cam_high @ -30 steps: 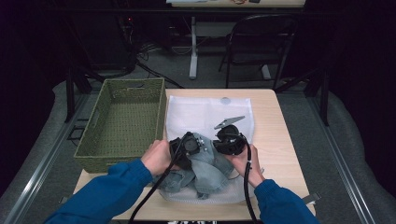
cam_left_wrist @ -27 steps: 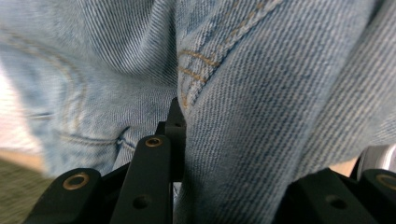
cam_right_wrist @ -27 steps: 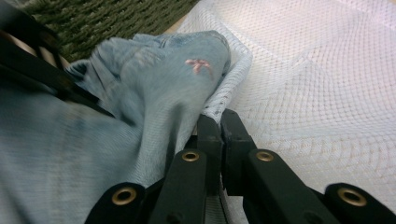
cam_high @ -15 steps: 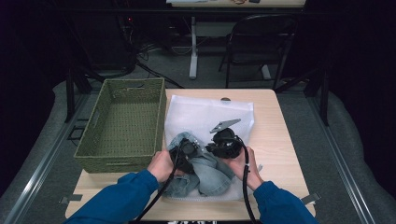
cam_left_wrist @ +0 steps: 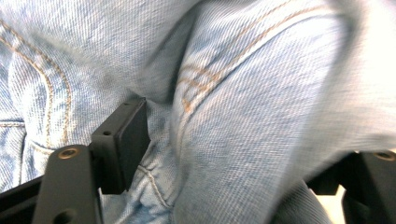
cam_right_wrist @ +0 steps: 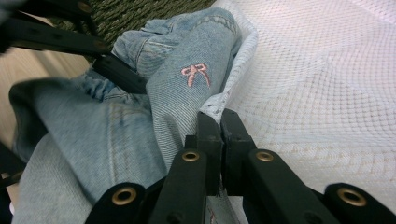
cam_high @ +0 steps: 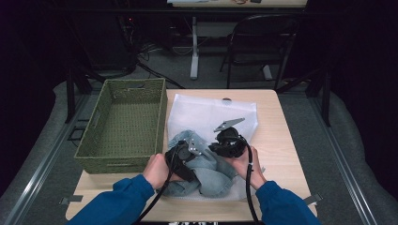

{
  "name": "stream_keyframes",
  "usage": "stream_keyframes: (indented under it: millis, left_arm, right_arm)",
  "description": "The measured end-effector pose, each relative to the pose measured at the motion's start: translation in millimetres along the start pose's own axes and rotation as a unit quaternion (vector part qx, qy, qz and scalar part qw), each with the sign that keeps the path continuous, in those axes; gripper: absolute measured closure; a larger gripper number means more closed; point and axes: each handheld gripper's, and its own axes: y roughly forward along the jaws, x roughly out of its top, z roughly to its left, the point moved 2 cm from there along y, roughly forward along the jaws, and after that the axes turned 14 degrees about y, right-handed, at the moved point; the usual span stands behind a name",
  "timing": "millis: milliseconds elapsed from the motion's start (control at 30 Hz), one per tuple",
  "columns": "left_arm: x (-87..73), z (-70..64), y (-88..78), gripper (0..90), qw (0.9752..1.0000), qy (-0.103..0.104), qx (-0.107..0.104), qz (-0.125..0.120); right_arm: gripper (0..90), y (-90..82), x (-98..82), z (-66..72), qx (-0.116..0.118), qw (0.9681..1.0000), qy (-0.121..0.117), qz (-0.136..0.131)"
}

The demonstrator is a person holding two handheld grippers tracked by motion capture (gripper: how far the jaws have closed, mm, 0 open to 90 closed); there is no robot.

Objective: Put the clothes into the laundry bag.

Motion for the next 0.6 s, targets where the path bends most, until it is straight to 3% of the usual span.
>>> stream_keyframes:
  millis: [33, 67, 167, 233, 267, 367, 433, 467, 567, 600]
  left_arm:
    - [2.0, -2.0, -3.4, 25.2, 1.0000, 0.006, 0.001, -0.004]
    - [4.4, -3.7, -6.5, 25.2, 0.9998, 0.012, 0.015, -0.011]
    - [13.6, -7.5, -4.6, 30.5, 0.9974, 0.050, 0.041, -0.031]
    - [17.4, -6.3, 6.2, 39.7, 0.9961, 0.068, 0.035, -0.044]
    - [17.9, -4.3, 12.7, 49.0, 0.9963, 0.066, 0.030, -0.046]
    - [16.6, 7.2, 30.0, 72.5, 0.9985, 0.032, 0.008, -0.043]
    - [14.9, 16.6, 36.7, 77.1, 0.9994, -0.009, -0.009, -0.033]
    - [15.0, 19.6, 38.7, 78.1, 0.9996, -0.018, -0.004, -0.023]
    - [15.1, 27.8, 39.1, 79.1, 0.9973, -0.065, 0.013, -0.032]
    - [15.2, 30.0, 36.5, 79.2, 0.9954, -0.084, 0.011, -0.044]
  right_arm:
    - [88.8, 0.1, 0.0, 0.3, 0.000, 1.0000, 0.001, 0.001]
    - [88.8, 0.2, 0.0, 0.5, 0.001, 1.0000, 0.003, 0.000]
    - [88.8, 1.8, -0.4, 1.3, 0.005, 0.9999, 0.009, 0.003]
    - [88.9, 3.2, -0.8, 1.4, 0.006, 0.9999, 0.009, 0.006]
    - [88.9, 3.8, -1.3, 1.4, 0.009, 0.9999, 0.012, 0.006]
    - [89.1, 4.7, -2.9, 1.7, 0.010, 0.9997, 0.016, 0.011]
    - [89.2, 4.9, -3.5, 2.0, 0.010, 0.9997, 0.017, 0.015]
    - [89.3, 4.6, -3.6, 2.4, 0.012, 0.9997, 0.017, 0.013]
    - [89.5, 2.1, -3.5, 6.2, 0.007, 0.9998, 0.015, 0.011]
    - [89.6, 1.1, -3.2, 8.0, 0.009, 0.9998, 0.015, 0.009]
